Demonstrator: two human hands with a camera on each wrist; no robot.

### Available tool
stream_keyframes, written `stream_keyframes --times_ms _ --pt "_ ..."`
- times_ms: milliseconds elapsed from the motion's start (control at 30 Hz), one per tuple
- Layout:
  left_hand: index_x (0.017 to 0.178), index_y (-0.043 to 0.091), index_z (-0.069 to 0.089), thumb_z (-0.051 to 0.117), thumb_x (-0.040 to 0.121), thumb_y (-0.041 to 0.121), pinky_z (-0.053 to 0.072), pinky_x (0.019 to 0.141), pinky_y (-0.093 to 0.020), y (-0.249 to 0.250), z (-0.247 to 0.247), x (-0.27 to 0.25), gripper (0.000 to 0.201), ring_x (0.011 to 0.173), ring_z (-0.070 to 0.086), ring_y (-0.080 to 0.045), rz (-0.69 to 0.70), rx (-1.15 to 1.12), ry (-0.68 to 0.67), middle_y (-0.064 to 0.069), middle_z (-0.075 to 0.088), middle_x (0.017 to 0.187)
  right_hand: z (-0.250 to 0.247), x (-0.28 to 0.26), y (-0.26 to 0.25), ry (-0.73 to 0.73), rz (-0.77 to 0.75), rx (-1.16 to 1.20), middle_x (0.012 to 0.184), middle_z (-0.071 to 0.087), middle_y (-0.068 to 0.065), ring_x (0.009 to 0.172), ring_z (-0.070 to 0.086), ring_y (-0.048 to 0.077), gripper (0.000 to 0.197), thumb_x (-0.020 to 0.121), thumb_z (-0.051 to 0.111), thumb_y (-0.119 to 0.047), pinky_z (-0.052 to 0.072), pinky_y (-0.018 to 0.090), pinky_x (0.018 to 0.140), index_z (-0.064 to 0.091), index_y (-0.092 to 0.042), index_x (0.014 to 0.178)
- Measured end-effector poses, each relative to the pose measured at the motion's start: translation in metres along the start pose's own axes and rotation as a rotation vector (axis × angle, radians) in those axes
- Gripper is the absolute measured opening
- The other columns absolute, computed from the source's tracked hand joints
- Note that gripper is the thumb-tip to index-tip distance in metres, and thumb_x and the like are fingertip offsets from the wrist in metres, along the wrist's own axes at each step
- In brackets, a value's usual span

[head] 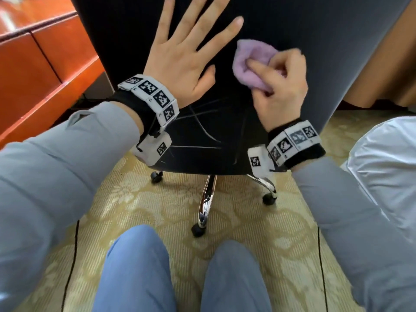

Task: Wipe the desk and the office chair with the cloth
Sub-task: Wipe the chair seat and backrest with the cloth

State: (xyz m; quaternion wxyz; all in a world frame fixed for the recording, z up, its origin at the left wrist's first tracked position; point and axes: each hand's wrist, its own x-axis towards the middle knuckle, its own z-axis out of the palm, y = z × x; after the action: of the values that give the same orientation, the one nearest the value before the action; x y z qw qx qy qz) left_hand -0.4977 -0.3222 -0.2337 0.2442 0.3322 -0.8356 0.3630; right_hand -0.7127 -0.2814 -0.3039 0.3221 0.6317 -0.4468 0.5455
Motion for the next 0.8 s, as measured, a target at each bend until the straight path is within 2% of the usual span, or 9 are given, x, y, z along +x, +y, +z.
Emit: stream_keyframes --times_ms 100,233,300,367,433,567,633,700,800 --pt "0.159 0.033 0.010 0.034 0.098 0.036 0.003 0.121 -0.059 -0.003 -0.001 0.002 0.066 0.154 0.006 -0.027 -0.008 -0.003 0.011 -0.005 0.008 0.167 0.009 -0.048 0.003 -0.121 0.066 -0.013 0.089 0.052 0.014 0.080 0.049 0.029 0.022 0.083 0.071 -0.006 0.044 0.033 0.067 0.076 -0.015 0.103" --pt "0.159 0.032 0.008 0.033 0.098 0.036 0.002 0.121 -0.061 -0.001 0.000 0.001 0.066 0.154 0.002 -0.028 0.014 0.012 0.006 -0.006 0.005 0.167 0.004 -0.185 0.010 -0.674 0.113 -0.066 0.089 0.048 0.008 0.083 0.043 0.023 0.035 0.068 0.080 -0.002 0.046 0.032 0.063 0.076 -0.017 0.099" --pt "0.159 0.032 0.008 0.033 0.099 0.038 0.003 0.121 -0.061 0.002 -0.001 0.001 0.066 0.154 0.003 -0.029 0.005 0.007 -0.003 -0.006 0.005 0.167 0.001 -0.205 0.013 -0.786 0.154 -0.075 0.086 0.049 0.008 0.079 0.049 0.026 0.038 0.063 0.082 0.002 0.045 0.030 0.060 0.077 -0.018 0.096" --pt "0.159 0.032 0.008 0.033 0.098 0.038 0.003 0.121 -0.061 0.002 -0.004 0.003 0.067 0.154 0.004 -0.029 -0.005 -0.012 -0.009 -0.006 0.005 0.167 0.001 -0.196 0.013 -0.807 0.107 -0.097 0.084 0.049 0.009 0.076 0.052 0.028 0.036 0.063 0.081 0.002 0.047 0.031 0.055 0.078 -0.017 0.092" --pt "0.159 0.032 0.008 0.033 0.098 0.038 0.003 0.120 -0.061 0.002 -0.004 0.003 0.067 0.154 0.004 -0.029 -0.008 -0.016 -0.006 -0.006 0.005 0.167 -0.002 -0.173 0.014 -0.749 0.038 -0.107 0.084 0.049 0.011 0.075 0.051 0.029 0.030 0.066 0.079 0.003 0.043 0.031 0.054 0.076 -0.012 0.091" --pt "0.159 0.032 0.008 0.035 0.096 0.041 0.004 0.121 -0.059 0.005 0.001 0.001 0.069 0.153 0.008 -0.029 -0.027 -0.015 -0.022 -0.005 0.008 0.167 -0.010 -0.097 0.017 -0.383 0.004 -0.118 0.088 0.050 0.015 0.078 0.048 0.028 0.023 0.079 0.067 0.002 0.037 0.029 0.065 0.073 -0.008 0.099" --pt "0.159 0.033 0.008 0.034 0.096 0.044 0.012 0.119 -0.055 0.009 0.000 0.002 0.069 0.149 0.021 -0.029 -0.061 -0.028 -0.042 -0.005 0.017 0.165 -0.005 -0.082 0.019 -0.306 0.001 -0.106 0.089 0.049 0.013 0.080 0.046 0.027 0.021 0.082 0.065 -0.002 0.034 0.026 0.069 0.074 -0.010 0.100" --pt "0.158 0.033 0.008 0.033 0.095 0.045 0.021 0.115 -0.052 0.010 0.000 0.003 0.069 0.142 0.032 -0.029 -0.075 -0.028 -0.050 -0.005 0.025 0.161 0.002 -0.101 0.018 -0.359 -0.016 -0.069 0.090 0.044 0.008 0.080 0.042 0.024 0.020 0.079 0.070 -0.003 0.029 0.025 0.071 0.074 -0.011 0.098" --pt "0.158 0.033 0.007 0.033 0.094 0.045 0.023 0.114 -0.052 0.007 -0.002 0.003 0.070 0.140 0.034 -0.030 -0.068 -0.025 -0.052 -0.005 0.026 0.160 0.008 -0.166 0.008 -0.619 -0.024 -0.081 0.085 0.048 0.012 0.077 0.047 0.029 0.033 0.066 0.078 0.004 0.033 0.028 0.064 0.076 -0.014 0.093"
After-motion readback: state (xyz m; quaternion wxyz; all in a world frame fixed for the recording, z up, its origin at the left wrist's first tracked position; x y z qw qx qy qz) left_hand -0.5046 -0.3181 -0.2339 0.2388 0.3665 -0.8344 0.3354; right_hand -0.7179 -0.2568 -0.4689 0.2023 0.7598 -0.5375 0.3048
